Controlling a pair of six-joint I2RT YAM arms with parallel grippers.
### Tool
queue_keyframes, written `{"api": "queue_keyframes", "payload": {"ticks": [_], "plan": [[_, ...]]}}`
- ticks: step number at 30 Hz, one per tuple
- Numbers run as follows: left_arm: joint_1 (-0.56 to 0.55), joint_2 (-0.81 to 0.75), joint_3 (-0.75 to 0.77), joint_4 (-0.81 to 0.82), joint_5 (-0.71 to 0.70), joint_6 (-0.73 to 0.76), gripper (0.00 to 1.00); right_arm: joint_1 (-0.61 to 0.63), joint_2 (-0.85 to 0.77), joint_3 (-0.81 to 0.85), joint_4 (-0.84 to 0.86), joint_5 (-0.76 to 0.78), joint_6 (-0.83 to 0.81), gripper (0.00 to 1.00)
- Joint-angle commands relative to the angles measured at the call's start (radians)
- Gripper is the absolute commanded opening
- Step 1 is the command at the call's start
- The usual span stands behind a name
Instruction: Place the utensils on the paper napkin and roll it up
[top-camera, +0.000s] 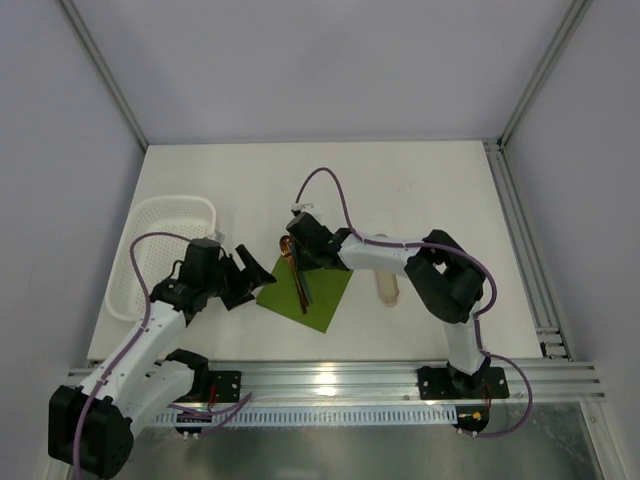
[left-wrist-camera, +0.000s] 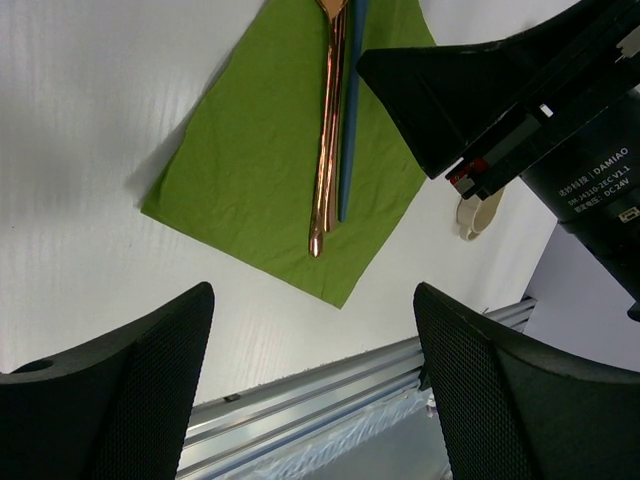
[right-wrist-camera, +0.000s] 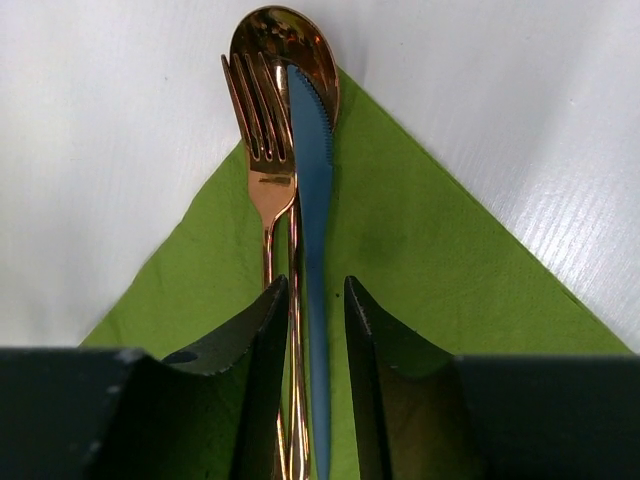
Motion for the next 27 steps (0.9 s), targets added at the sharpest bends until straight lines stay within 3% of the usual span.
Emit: {"api": "queue_keyframes", "payload": {"ticks": [1,4,8,19,27], "plan": [[-0.062,0.025,-0.001,0.063,-0.024,-0.02,0.81,0.007,-0.065,0.006,0.018,0.022,-0.013,0.33],[-0.123,0.055,0.009,0.086,-0.047,-0.035,0.77,0.009,-0.105,-0.036,0.033,0.02,-0.013,0.34],[-0.145,0.103,0.001,0.128,-0.057,-0.044,0.65,0.009,-0.209,-0.167,0.066,0.023,-0.013,0.33],[-0.192,0.17,-0.024,0.235,-0.053,-0.067,0.39,0.019,-0.512,-0.614,0.306,-0.24,0.021,0.32],[-0.194,0.221,-0.05,0.286,-0.067,-0.058,0.36,0.114,-0.568,-0.717,0.348,-0.236,0.09,0.36]]}}
